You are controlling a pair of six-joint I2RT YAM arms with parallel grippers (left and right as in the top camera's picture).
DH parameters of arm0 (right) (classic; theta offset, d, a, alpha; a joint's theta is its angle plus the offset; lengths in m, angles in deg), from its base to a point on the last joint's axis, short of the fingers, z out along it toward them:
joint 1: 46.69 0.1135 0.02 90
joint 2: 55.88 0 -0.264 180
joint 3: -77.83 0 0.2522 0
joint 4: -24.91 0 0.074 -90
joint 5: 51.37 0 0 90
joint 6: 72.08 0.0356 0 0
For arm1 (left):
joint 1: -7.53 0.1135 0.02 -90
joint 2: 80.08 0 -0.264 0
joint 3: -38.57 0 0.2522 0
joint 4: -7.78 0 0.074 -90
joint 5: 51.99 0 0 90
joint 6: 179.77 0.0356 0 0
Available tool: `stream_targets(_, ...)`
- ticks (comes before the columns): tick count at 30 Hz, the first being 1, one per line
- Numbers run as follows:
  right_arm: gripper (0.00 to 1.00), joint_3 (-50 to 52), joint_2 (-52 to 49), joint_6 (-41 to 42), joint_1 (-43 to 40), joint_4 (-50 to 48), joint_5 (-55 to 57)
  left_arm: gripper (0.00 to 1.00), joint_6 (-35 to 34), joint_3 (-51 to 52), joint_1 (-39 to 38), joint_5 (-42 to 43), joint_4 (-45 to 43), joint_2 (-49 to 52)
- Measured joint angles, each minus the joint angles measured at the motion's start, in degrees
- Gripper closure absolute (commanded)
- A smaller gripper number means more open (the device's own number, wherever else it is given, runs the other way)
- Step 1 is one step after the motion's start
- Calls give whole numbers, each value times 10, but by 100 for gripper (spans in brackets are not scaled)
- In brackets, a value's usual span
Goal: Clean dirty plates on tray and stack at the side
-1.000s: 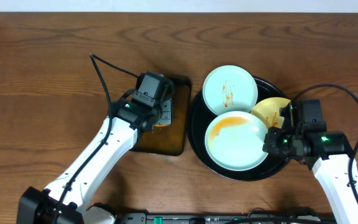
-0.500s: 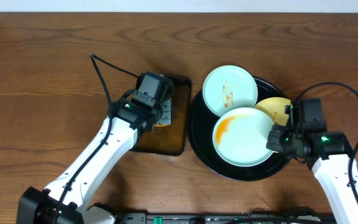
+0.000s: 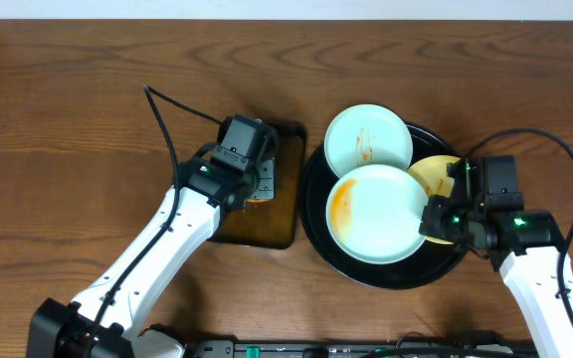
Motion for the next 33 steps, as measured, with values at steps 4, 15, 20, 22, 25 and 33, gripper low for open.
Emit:
stream_targets(4, 99, 0, 0, 9, 0, 16, 18, 92, 0, 0, 0, 0, 0, 0)
stream_targets(15, 99, 0, 0, -4, 0, 10, -3, 92, 0, 0, 0, 0, 0, 0)
stream_targets(20, 99, 0, 0, 8, 0, 10, 33, 92, 0, 0, 0, 0, 0, 0)
stream_targets(22, 99, 0, 0, -8, 0, -3, 22, 92, 0, 0, 0, 0, 0, 0)
stream_targets(25, 99, 0, 0, -20, 0, 3, 14, 92, 0, 0, 0, 0, 0, 0)
stream_targets(33, 99, -3, 0, -17, 0, 10, 86, 92, 4, 0, 0, -1, 0, 0)
